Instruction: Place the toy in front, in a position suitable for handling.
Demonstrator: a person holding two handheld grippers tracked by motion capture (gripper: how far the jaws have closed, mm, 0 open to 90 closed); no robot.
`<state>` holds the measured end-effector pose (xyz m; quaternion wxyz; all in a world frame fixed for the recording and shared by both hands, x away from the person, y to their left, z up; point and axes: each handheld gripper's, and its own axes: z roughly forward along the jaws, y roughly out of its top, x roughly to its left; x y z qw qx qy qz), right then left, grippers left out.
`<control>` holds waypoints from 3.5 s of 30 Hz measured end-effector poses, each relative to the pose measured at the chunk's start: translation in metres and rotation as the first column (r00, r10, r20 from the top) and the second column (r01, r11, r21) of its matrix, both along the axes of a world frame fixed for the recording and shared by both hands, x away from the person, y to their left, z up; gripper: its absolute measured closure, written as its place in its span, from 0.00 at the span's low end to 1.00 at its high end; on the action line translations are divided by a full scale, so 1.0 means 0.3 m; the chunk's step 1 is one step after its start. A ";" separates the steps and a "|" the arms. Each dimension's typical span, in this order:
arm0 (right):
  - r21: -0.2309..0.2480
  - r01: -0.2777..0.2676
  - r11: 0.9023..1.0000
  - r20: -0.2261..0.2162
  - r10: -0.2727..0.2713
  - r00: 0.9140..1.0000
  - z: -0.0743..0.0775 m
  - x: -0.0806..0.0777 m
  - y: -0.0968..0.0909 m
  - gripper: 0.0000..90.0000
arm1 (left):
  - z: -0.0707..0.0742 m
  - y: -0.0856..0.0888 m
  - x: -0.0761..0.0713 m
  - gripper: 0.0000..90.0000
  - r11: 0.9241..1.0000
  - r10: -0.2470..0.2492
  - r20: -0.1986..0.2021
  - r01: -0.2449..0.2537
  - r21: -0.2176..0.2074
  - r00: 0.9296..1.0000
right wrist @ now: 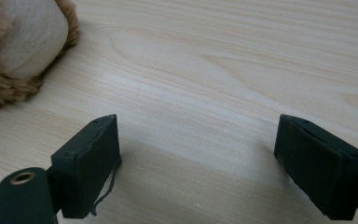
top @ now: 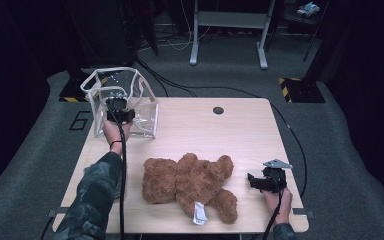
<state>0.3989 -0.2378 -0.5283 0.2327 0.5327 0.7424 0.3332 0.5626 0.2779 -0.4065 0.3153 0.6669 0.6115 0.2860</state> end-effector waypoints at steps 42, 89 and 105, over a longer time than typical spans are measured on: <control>0.118 -0.233 0.965 -0.003 0.235 0.972 0.254 -0.148 0.203 0.09 | 0.007 -0.070 -0.508 0.12 0.884 -0.448 -0.018 0.440 -0.157 0.894; 0.167 -0.413 0.895 -0.053 0.426 0.903 0.185 -0.127 0.463 0.58 | -0.200 -0.248 -0.678 0.52 0.808 -0.584 -0.042 0.576 -0.124 0.810; 0.148 -0.416 0.897 0.011 0.419 0.908 0.267 -0.145 0.443 0.67 | -0.122 -0.260 -0.667 0.62 0.797 -0.594 0.005 0.589 -0.134 0.804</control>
